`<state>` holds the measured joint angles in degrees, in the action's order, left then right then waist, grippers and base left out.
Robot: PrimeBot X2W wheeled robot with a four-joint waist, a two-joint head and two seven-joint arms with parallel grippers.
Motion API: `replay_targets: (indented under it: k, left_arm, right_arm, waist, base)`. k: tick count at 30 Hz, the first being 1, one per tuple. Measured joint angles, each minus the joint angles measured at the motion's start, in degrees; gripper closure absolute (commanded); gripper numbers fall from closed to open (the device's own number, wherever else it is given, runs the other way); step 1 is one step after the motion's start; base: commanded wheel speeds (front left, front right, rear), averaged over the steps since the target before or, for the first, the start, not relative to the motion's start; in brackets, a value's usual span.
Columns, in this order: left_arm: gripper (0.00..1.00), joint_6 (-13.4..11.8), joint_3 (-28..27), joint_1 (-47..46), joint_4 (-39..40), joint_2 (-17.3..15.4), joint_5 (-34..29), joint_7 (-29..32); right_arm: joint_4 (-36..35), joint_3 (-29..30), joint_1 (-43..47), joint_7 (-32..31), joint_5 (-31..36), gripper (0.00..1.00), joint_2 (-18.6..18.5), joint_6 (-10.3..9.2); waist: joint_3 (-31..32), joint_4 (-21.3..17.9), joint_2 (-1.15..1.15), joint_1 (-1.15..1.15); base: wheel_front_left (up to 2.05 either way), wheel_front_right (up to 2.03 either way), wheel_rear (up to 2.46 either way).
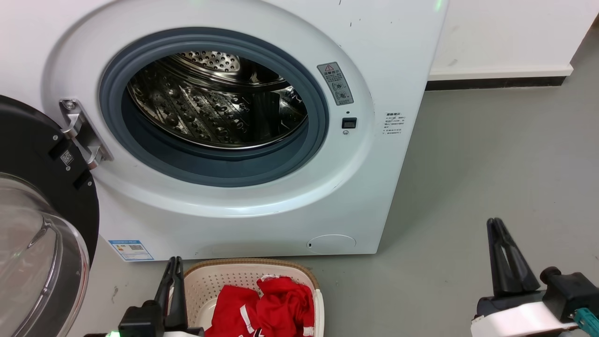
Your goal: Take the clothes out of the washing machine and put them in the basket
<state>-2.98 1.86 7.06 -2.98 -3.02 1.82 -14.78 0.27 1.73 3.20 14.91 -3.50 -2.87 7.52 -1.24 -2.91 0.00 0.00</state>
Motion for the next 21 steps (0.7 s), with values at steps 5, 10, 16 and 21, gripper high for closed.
replay_targets:
  k: [5, 10, 16, 21]
  left_arm:
    - [1.00, 0.5, -0.1, 0.1, -1.0, 0.0, 5.0, 1.1]
    - [1.00, 1.1, -0.4, -0.4, -1.7, -0.1, 11.3, 2.2]
    - [1.00, 2.0, -0.7, -1.4, -2.7, -0.2, 18.2, 3.7]
    - [1.00, 2.5, -1.0, -2.1, -3.4, -0.3, 23.6, 4.8]
  right_arm:
    - [1.0, -0.2, 0.5, -0.8, -5.0, 1.00, 0.0, 0.00]
    - [2.0, -0.3, 0.3, -1.9, -11.3, 1.00, -0.2, 0.00]
    - [3.1, -0.4, -0.2, -3.2, -18.3, 1.00, -0.6, 0.00]
    - [3.8, -0.4, -1.0, -4.1, -23.7, 1.00, -0.8, 0.00]
  waist:
    - [0.0, 0.1, 0.00, 0.00]
    - [0.1, 0.2, 0.00, 0.00]
    - [0.1, 0.4, 0.00, 0.00]
    - [0.2, 0.5, 0.00, 0.00]
  base:
    - [0.00, 0.00, 0.00]
    - [0.00, 0.00, 0.00]
    - [0.00, 0.00, 0.00]
    - [0.00, 0.00, 0.00]
